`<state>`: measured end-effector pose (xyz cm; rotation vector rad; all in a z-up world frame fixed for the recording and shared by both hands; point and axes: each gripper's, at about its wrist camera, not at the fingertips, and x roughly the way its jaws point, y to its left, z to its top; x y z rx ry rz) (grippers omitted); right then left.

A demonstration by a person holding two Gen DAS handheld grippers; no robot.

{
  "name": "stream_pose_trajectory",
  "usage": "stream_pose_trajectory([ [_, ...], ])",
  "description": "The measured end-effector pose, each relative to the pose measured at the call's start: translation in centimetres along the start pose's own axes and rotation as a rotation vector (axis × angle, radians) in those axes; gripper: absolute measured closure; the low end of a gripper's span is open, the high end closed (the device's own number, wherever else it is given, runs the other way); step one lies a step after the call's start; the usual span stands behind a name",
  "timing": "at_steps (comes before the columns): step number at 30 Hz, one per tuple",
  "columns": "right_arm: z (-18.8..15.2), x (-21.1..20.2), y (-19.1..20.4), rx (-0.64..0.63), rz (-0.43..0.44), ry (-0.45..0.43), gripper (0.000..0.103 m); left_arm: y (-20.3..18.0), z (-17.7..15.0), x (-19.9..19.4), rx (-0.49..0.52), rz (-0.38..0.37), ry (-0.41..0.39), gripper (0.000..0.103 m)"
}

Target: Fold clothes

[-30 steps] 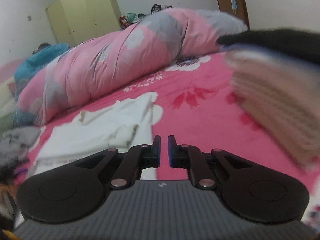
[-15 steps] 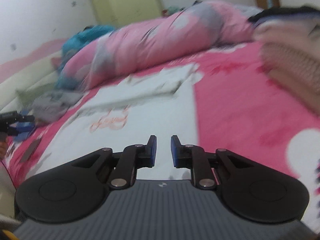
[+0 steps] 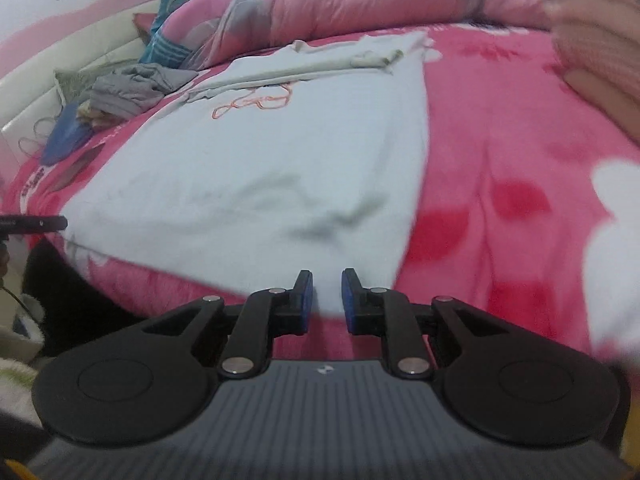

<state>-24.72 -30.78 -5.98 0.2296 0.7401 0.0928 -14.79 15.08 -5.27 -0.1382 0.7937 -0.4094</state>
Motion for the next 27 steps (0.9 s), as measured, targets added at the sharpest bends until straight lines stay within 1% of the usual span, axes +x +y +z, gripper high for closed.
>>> stream_pose_trajectory([
  [3,-0.7,-1.2,-0.5,0.096,-0.019,-0.045,0.087,0.0,0.5,0.4,-0.001,-0.021,-0.013,0.026],
  [7,-0.3,-2.4,-1.9,0.268,-0.002,-0.147,0.084,-0.1,1.1,0.9,-0.003,-0.05,-0.029,0.026],
  [8,-0.1,-2.7,-2.2,0.299,0.003,-0.173,0.081,-0.1,1.2,1.0,-0.003,-0.057,-0.033,0.026],
  [11,0.7,-2.7,-2.8,0.329,-0.011,-0.194,0.074,0.1,1.4,1.4,-0.02,-0.062,-0.034,0.026],
  [13,1.0,-2.3,-3.0,0.332,-0.025,-0.192,0.065,0.4,1.3,1.7,-0.048,-0.048,-0.027,0.03],
  [14,1.1,-2.1,-3.1,0.336,-0.031,-0.19,0.057,0.5,1.2,1.7,-0.062,-0.044,-0.027,0.031],
  [17,1.2,-1.5,-3.8,0.36,-0.031,-0.194,0.055,0.8,1.2,1.6,-0.091,-0.028,-0.031,0.039],
  [19,1.3,-1.3,-4.3,0.375,-0.025,-0.201,0.055,1.0,1.4,1.7,-0.107,-0.012,-0.028,0.049],
  [21,1.3,-1.2,-4.8,0.386,-0.015,-0.213,0.055,1.3,1.5,1.7,-0.126,-0.003,-0.026,0.054],
  [25,2.0,-0.9,-5.0,0.328,-0.033,-0.216,0.057,1.4,1.9,1.9,-0.139,0.014,-0.021,0.067],
  [27,2.8,-0.5,-5.1,0.292,-0.047,-0.208,0.059,1.4,2.1,2.1,-0.143,0.023,-0.019,0.071],
])
